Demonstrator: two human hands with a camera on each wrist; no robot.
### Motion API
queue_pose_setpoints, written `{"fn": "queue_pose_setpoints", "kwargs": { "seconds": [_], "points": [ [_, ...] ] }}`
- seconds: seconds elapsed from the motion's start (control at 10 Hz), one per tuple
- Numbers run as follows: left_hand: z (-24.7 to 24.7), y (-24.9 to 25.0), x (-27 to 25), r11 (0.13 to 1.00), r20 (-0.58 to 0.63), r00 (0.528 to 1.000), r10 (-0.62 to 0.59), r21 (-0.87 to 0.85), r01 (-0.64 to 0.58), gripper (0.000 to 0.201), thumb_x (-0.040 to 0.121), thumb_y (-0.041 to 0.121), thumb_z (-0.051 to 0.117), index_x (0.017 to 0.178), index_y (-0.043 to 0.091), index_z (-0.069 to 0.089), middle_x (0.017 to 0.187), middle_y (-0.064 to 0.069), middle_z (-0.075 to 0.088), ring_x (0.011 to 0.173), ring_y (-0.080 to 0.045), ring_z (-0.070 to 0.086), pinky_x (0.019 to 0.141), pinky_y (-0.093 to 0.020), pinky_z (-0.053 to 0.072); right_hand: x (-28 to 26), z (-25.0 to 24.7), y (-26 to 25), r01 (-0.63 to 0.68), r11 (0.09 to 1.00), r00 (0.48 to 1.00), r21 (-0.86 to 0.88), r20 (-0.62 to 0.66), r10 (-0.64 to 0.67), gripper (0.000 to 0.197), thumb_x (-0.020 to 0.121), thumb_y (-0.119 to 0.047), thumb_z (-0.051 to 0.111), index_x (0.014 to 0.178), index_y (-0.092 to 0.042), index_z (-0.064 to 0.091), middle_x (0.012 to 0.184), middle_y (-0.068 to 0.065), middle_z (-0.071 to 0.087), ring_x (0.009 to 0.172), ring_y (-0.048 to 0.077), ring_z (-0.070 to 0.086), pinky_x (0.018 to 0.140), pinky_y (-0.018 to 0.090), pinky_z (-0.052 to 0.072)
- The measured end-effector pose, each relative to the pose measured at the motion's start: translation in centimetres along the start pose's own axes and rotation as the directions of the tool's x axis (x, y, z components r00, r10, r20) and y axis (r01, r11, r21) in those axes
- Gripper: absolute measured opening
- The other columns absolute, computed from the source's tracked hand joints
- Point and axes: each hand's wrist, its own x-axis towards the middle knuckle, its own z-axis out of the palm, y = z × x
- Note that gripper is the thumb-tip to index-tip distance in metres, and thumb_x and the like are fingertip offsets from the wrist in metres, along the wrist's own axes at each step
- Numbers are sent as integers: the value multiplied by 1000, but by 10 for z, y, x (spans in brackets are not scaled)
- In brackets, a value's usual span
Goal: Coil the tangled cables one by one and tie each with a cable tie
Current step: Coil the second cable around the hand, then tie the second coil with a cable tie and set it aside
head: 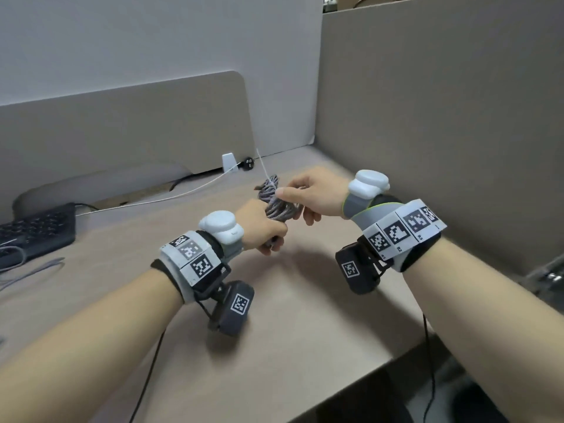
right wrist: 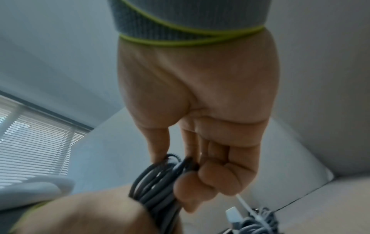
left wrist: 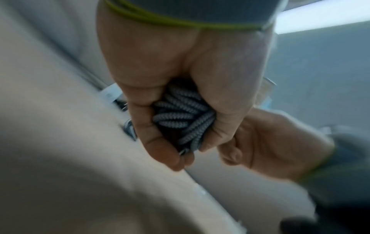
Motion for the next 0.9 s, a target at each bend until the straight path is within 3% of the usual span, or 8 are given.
{"fn": "queue_pose_setpoints", "kwargs": {
  "seconds": [0.2, 0.3, 0.4, 0.5, 0.6, 0.7, 0.8, 0.9],
  "points": [
    [19, 11, 24, 925, 20, 1000, 23, 378, -29, 13, 66, 19, 46, 71, 13, 57, 67, -9, 72, 64, -31, 71, 60, -44, 62, 3, -48, 56, -272, 917, 962, -291, -69, 264, 43, 90, -51, 51, 92, -10, 65, 68, 6, 73, 46, 23, 56, 57, 32, 50],
    [19, 12, 37, 845, 3, 999, 47, 533, -41, 22, 65, 29, 43, 77, 13, 53, 72, -10, 68, 69, -35, 69, 64, -44, 61, 9, -62, 83, -385, 755, 911, -531, -87, 403, 40, 81, -43, 52, 73, -7, 68, 54, 5, 67, 42, 23, 54, 58, 28, 49],
    [21, 12, 50, 784, -45, 997, 69, 621, -26, 13, 83, 24, 53, 75, 14, 49, 78, -9, 63, 76, -37, 64, 65, -33, 53, 20, -70, 103, -337, 763, 914, -552, 0, 405, 29, 84, -27, 63, 58, -16, 57, 53, 0, 61, 43, 16, 55, 47, 21, 45],
    [17, 10, 56, 725, -75, 991, 114, 688, -32, 23, 86, 20, 56, 68, 17, 43, 78, -7, 58, 79, -34, 56, 64, -29, 39, 27, -75, 172, -11, 939, 750, 343, 624, -219, 28, 91, -7, 50, 74, -21, 66, 80, -3, 65, 58, 8, 51, 50, 21, 42],
    [13, 6, 62, 668, -82, 986, 146, 743, -37, 25, 85, 21, 57, 66, 18, 41, 80, -5, 59, 82, -32, 58, 65, -28, 39, 48, -60, 173, -494, 406, 495, 769, 633, -595, 18, 88, 7, 37, 87, -7, 47, 94, -1, 50, 63, 13, 38, 67, 28, 36],
    [9, 3, 64, 637, -74, 989, 127, 770, -24, 14, 85, 24, 60, 76, 18, 51, 86, -6, 63, 86, -31, 59, 66, -27, 38, 43, -61, 172, -618, 363, 301, 697, 637, -710, 49, 77, 2, -10, 81, -8, 38, 72, 7, 13, 48, 13, 22, 49, 17, 25],
    [6, -4, 63, 616, -72, 986, 149, 787, -35, 8, 84, 20, 59, 81, 14, 56, 87, -7, 63, 83, -29, 55, 65, -26, 36, 38, -62, 174, -29, 736, 745, 676, 505, -435, 39, 66, 3, 14, 79, -18, 43, 74, 4, 39, 49, 16, 29, 37, 29, 15],
    [4, -9, 62, 588, -96, 983, 157, 809, -15, 9, 85, 16, 57, 90, 10, 62, 87, -5, 58, 79, -26, 46, 65, -26, 33, 36, -60, 116, -120, 913, 918, -390, 307, 251, 35, 83, 1, 57, 57, -22, 54, 39, -4, 50, 38, 18, 35, 36, 28, 19]
  ]
}}
